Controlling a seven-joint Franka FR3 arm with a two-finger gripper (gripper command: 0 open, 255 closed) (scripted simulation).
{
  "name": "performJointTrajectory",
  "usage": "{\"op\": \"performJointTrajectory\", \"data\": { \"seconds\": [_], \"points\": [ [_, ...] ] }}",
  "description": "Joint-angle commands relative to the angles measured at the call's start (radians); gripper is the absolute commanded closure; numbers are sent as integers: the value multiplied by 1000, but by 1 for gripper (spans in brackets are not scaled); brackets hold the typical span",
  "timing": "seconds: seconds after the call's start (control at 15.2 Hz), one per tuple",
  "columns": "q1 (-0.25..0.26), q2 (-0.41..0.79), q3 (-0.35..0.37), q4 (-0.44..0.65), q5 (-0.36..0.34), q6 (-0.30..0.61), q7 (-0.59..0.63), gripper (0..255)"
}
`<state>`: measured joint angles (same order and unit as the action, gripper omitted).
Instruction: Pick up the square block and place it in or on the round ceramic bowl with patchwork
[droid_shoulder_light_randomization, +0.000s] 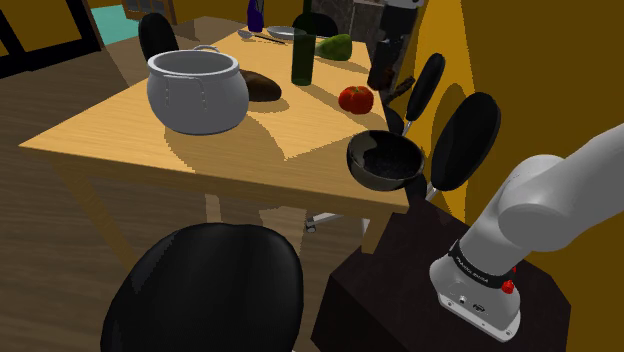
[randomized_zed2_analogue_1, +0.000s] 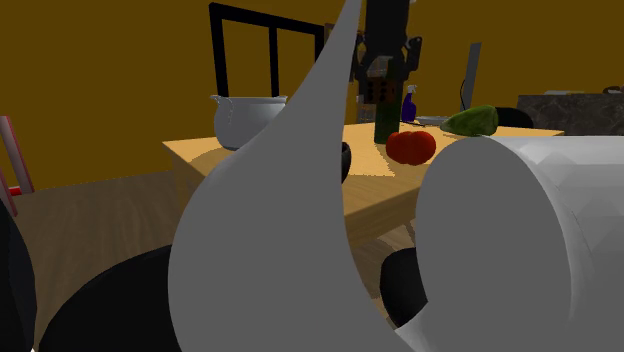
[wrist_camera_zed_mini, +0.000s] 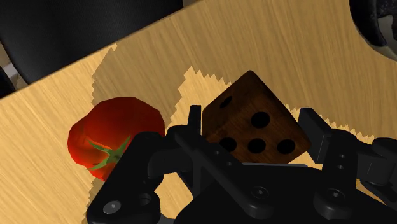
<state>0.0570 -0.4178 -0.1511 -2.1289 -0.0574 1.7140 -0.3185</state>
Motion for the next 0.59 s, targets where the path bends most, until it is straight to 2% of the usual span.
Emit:
{"op": "performJointTrajectory", "data": {
  "seconds": [0.0,0.07,0.53],
  "points": [
    [0,5,0,30,1,-26,-2,255],
    [0,5,0,33,1,-28,-2,255],
    [36,-197,106,-132,35,-68,130,255]
  ]
}}
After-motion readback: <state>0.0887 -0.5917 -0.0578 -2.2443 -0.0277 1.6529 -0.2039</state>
